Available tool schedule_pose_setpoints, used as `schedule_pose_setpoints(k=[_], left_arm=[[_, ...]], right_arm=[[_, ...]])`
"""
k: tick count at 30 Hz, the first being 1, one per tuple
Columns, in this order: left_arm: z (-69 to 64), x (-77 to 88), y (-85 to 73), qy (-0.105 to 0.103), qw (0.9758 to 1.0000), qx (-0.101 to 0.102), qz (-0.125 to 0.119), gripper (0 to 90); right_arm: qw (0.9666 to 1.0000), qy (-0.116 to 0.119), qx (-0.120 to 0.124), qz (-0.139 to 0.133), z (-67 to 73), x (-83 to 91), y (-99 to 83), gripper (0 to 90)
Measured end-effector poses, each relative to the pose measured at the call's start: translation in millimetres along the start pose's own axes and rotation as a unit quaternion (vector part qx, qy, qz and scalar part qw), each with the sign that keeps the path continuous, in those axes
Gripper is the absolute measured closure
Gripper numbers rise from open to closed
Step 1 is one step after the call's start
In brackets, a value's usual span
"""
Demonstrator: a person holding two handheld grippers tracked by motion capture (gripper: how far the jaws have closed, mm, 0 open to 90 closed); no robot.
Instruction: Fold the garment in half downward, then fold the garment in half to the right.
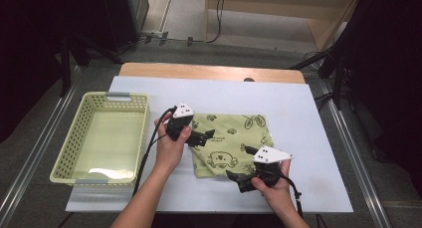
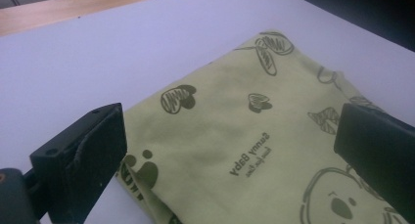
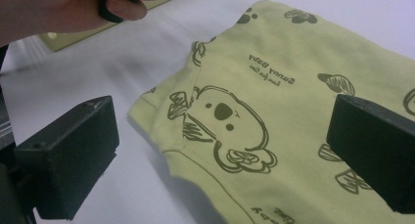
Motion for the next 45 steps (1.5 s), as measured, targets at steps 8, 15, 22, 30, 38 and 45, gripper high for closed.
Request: schedule_pose_setpoints(k=[8,15,22,30,38,45], left_arm=[[15.8,-2.7,1.2,0.011,0.9997,0.024,0.001,2.1],[30.9,-12.1,-0.5,0.035,0.9980,0.050,0.016,9.6],[47.2,-19.5,-1.4,0.064,0.9949,0.071,0.033,16.3],[62.8,-26.7,-10.8,0.080,0.9910,0.096,0.048,32.2],[72.2,-32.9,-17.6,0.068,0.9897,0.117,0.047,41.7],[74.0,-32.7,-18.0,0.059,0.9902,0.119,0.043,44.6]], right_arm=[[0.9997,0.019,0.008,0.011,16.2,-14.0,7.4,0.0],[0.9992,0.031,0.020,0.019,35.6,-29.9,13.9,0.0],[0.9985,0.002,0.032,0.045,53.9,-51.5,14.8,19.7],[0.9956,-0.017,0.050,0.077,72.1,-71.3,6.9,27.2],[0.9902,-0.061,0.087,0.090,84.3,-74.1,-1.4,33.3],[0.9884,-0.090,0.081,0.091,81.0,-70.6,-2.2,63.5]])
Point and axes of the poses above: each handheld gripper's, and its own axes: x roughly backward along the jaws, y roughly out of its top, z roughly to its left, the point moved 1 cm from there along -x, roughly forward along the jaws, and after that the axes turned 13 degrees about -y, right-handed, at the moved point
